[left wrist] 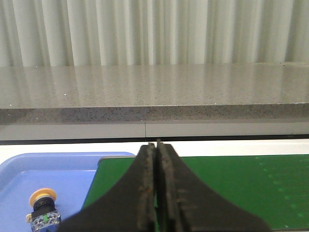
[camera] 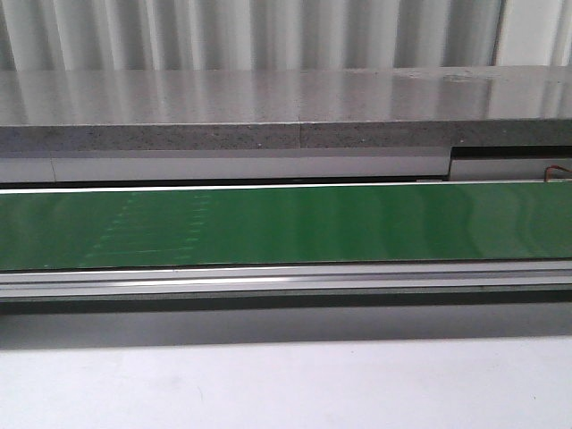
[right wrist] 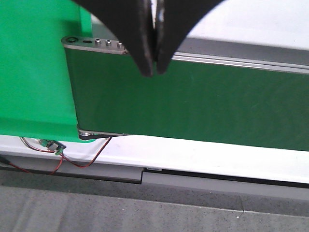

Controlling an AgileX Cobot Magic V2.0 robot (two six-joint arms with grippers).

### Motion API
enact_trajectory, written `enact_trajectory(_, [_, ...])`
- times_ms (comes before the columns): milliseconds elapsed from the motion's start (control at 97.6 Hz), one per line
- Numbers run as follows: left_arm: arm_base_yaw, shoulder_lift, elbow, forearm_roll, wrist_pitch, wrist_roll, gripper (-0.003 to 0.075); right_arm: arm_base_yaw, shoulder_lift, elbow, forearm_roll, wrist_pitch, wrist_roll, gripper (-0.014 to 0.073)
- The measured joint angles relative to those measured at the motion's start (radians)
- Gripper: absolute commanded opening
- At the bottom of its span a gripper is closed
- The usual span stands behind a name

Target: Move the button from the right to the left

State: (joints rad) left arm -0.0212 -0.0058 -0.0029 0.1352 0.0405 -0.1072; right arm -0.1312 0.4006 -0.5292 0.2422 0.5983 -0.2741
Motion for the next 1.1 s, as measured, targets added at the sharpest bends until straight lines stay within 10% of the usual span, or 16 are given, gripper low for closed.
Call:
enact_trajectory(441, [0.000,0.000,0.000,0.000,0.000,0.000,-0.0020,0.000,-0.027,0.028,-0.013,-0.033,0.016,-0.0067])
enact_trajectory(830, [0.000,0.000,0.000,0.000,0.000,0.000,-0.0020,0.105,-0.226,0.232,-0.332,-0.198,0.436,-0.0067])
enact_trajectory(1097, [0.000,0.000,0.000,0.000,0.000,0.000,-0.0020,0.127,-0.344,0.375,-0.366,-0.313,0.481,-0.0067])
